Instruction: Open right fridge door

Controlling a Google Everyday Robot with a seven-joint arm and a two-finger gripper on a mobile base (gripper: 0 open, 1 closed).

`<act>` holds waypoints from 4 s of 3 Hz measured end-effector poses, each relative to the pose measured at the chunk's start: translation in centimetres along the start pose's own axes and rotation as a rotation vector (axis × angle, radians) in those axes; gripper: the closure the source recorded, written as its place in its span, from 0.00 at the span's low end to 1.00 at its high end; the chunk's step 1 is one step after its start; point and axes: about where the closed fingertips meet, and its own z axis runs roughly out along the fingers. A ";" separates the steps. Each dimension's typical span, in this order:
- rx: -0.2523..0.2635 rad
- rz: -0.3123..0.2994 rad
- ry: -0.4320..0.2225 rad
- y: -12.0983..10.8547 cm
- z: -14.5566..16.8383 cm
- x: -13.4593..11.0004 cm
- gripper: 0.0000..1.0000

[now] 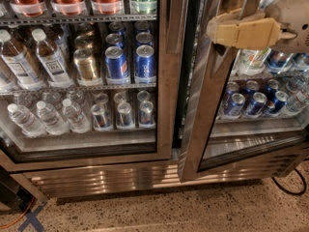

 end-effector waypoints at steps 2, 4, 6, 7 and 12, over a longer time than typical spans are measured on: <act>0.009 0.006 0.007 0.9 -0.5 0.0 1.00; 0.018 0.007 0.010 1.7 -0.8 0.0 1.00; 0.027 0.006 0.016 2.5 -1.1 -0.1 1.00; 0.035 0.008 0.017 3.5 -1.4 -0.1 1.00; 0.061 0.017 0.019 5.9 -3.0 -0.1 0.80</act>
Offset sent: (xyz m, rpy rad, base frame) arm -0.2361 0.0051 0.0622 -0.1261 0.0330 -0.2103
